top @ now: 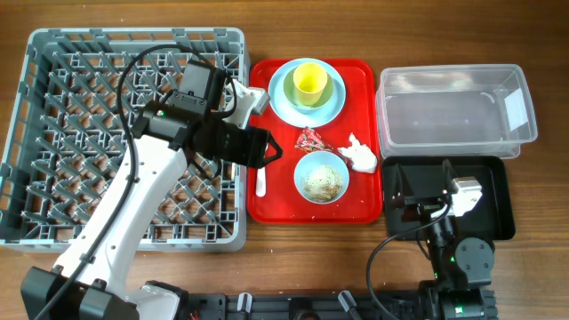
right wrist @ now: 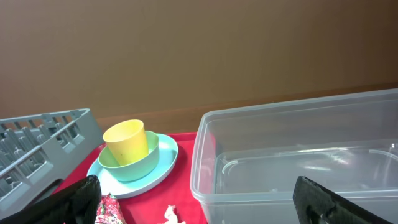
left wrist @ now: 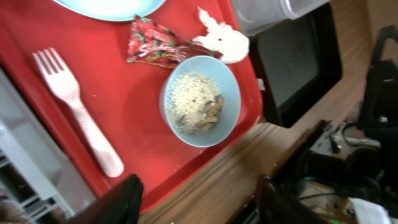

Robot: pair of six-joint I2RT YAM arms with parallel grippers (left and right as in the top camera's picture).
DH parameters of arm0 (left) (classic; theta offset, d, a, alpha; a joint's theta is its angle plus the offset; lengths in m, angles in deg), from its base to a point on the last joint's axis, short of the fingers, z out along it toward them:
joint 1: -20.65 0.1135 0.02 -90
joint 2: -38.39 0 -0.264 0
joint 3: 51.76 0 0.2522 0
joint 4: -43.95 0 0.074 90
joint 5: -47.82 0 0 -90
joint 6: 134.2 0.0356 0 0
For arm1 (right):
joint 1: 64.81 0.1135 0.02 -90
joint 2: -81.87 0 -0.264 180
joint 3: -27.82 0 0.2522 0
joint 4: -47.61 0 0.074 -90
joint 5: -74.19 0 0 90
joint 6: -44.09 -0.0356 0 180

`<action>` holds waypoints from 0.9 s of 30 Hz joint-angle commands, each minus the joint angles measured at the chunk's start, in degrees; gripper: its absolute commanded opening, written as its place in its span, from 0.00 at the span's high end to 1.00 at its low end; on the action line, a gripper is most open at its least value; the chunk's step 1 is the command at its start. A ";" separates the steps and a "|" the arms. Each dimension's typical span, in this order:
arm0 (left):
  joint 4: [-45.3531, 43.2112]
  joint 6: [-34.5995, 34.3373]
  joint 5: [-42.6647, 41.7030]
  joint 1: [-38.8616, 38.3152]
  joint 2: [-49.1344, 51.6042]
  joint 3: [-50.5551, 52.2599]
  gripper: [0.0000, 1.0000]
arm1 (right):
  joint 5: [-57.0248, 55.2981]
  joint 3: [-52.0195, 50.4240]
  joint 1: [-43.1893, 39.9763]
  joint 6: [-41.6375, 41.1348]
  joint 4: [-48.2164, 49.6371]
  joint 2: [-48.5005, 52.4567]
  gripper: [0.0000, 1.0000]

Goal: Sort waste into correct bins and load items into the dishwasher rack
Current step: 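Release the spoon and move the left gripper to the white fork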

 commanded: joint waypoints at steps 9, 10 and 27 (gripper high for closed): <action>2.14 2.51 -3.48 -0.24 0.07 -0.37 0.96 | -0.57 -0.07 0.09 0.00 0.15 -0.50 0.00; 2.16 2.51 -3.45 -0.24 0.07 -0.37 0.96 | -0.57 -0.07 0.09 0.00 0.15 -0.50 0.00; 1.01 -5.31 2.05 -4.20 0.07 -0.37 0.73 | -0.57 -0.07 0.09 0.00 0.15 -0.50 0.00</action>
